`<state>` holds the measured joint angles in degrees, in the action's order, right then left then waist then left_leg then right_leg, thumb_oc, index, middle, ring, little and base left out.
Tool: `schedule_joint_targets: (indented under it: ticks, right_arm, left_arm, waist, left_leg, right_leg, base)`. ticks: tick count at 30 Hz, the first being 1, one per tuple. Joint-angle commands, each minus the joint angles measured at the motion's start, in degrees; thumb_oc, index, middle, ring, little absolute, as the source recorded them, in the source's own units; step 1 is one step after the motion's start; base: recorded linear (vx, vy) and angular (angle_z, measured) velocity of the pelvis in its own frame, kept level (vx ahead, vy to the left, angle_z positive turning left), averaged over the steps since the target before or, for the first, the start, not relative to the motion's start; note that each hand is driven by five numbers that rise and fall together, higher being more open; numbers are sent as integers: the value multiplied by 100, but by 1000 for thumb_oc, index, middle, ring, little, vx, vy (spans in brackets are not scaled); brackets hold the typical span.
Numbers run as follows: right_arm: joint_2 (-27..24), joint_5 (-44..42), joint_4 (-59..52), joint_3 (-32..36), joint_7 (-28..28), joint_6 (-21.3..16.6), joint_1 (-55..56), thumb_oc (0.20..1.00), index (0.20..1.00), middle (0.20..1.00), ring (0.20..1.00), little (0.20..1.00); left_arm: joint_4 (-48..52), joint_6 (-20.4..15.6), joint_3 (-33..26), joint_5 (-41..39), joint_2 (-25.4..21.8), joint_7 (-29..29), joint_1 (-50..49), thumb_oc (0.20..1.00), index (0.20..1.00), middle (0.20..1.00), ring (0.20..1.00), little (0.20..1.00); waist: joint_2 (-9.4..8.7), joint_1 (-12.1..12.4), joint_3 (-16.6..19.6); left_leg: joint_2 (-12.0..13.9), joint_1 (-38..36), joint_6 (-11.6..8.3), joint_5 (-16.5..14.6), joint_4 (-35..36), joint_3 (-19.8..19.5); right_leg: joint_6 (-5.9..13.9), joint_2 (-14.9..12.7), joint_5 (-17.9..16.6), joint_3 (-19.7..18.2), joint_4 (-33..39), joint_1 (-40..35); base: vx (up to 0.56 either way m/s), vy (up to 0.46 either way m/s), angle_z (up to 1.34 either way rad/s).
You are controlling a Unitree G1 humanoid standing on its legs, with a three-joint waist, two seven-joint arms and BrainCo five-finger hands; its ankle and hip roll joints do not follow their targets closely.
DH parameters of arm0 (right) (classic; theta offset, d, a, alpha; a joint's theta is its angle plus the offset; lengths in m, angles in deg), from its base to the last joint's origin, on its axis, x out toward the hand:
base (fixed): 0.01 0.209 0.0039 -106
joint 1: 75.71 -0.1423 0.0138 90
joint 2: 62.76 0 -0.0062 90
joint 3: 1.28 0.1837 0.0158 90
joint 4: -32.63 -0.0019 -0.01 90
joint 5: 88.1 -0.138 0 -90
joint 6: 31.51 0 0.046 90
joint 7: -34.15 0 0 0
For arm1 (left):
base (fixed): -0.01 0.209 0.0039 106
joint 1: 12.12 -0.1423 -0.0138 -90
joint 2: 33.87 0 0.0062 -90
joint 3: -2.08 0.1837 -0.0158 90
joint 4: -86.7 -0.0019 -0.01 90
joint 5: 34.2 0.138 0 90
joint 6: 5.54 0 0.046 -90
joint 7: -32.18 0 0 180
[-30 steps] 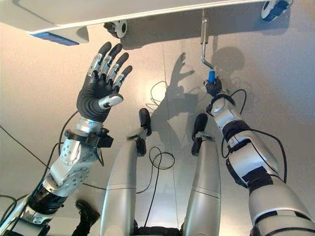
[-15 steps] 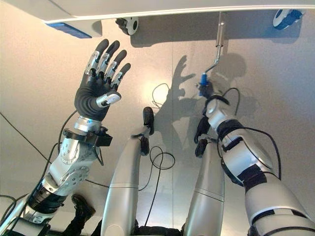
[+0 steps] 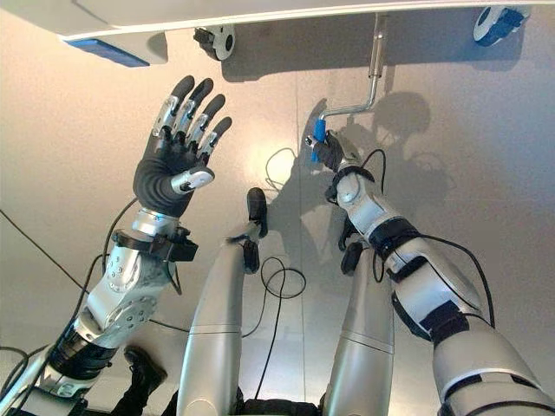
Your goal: Raise the hospital bed
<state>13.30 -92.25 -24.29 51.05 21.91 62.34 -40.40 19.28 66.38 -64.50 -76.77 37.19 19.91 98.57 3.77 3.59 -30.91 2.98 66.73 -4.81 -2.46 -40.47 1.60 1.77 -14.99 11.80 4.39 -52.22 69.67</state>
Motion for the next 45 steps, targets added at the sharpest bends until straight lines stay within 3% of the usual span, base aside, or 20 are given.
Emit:
schedule_joint_targets:
  ticks: [1,5,10,16,20,21,23,32,40,45]
  right_arm:
    - [1127,-670,-1763,-711,755,-1446,250,200,200,200,200,200]
    - [64,-1622,-3317,-170,822,-1877,855,200,200,200,200,200]
    - [-520,-2418,-4154,539,1008,-2150,1678,200,200,200,200,200]
    - [-703,-3280,-4701,1842,1013,-2445,2630,200,200,200,200,200]
    - [-671,-3315,-4717,2083,919,-2518,2769,200,200,200,200,200]
    - [-650,-3349,-4731,2428,813,-2602,2912,200,200,200,200,200]
    - [-658,-3314,-4679,2887,605,-2710,3084,200,200,200,200,200]
    - [-784,-2979,-3546,3772,-111,-2813,3135,200,200,200,200,200]
    - [-884,-2731,-2796,3990,-386,-2755,2981,200,200,200,200,200]
    - [-1114,-2468,-1784,3928,-710,-2618,2678,200,200,200,200,200]
  left_arm:
    - [614,-311,-111,95,-150,97,-193,1000,1000,1000,1000,1000]
    - [654,-360,-142,171,-450,187,-292,1000,1000,1000,1000,1000]
    - [706,-405,-230,128,-742,430,-457,1000,1000,1000,1000,1000]
    - [798,-414,-564,-23,-867,740,-821,1000,1000,1000,1000,1000]
    - [823,-418,-636,-44,-862,777,-898,1000,1000,1000,1000,1000]
    - [858,-420,-769,-77,-870,838,-1006,1000,1000,1000,1000,1000]
    - [889,-433,-956,-126,-873,888,-1128,1000,1000,1000,1000,1000]
    - [934,-477,-1209,-175,-843,995,-1150,1000,1000,1000,1000,1000]
    - [920,-469,-1271,-162,-739,1011,-1163,1000,1000,1000,1000,1000]
    - [941,-466,-1182,-148,-744,1001,-1154,1000,1000,1000,1000,1000]
  waist:
    - [270,0,112]
    - [134,-151,112]
    - [50,-302,112]
    - [-55,-468,112]
    - [-71,-471,112]
    - [-105,-505,112]
    - [-149,-547,112]
    - [-194,-616,112]
    - [-174,-602,112]
    - [-158,-557,112]
  left_leg:
    - [-280,235,183,61,108,279]
    - [-231,167,183,64,131,308]
    - [-173,43,170,74,199,349]
    - [-108,-243,156,96,459,386]
    - [-107,-290,155,98,492,389]
    - [-94,-339,163,85,526,388]
    - [-87,-383,175,61,537,379]
    - [-73,-489,209,16,596,368]
    - [-59,-499,223,9,605,351]
    - [-58,-493,231,10,599,343]
  right_leg:
    - [637,-267,-941,-577,620,196]
    - [654,-238,-926,-594,615,172]
    - [680,-212,-952,-598,687,73]
    - [699,-180,-995,-536,936,-164]
    - [700,-163,-997,-529,976,-216]
    - [705,-147,-989,-526,1017,-247]
    - [707,-108,-972,-533,1035,-284]
    - [707,-62,-994,-552,1164,-374]
    - [692,-41,-999,-566,1177,-362]
    - [672,-27,-989,-570,1137,-343]
  base:
    - [0,0,0]
    - [2,-24,1]
    - [-5,-21,0]
    - [-18,-33,-2]
    - [-7,-12,-3]
    - [-19,-33,0]
    - [-19,-40,-4]
    - [-7,-20,-7]
    - [-1,-7,-2]
    - [0,0,0]
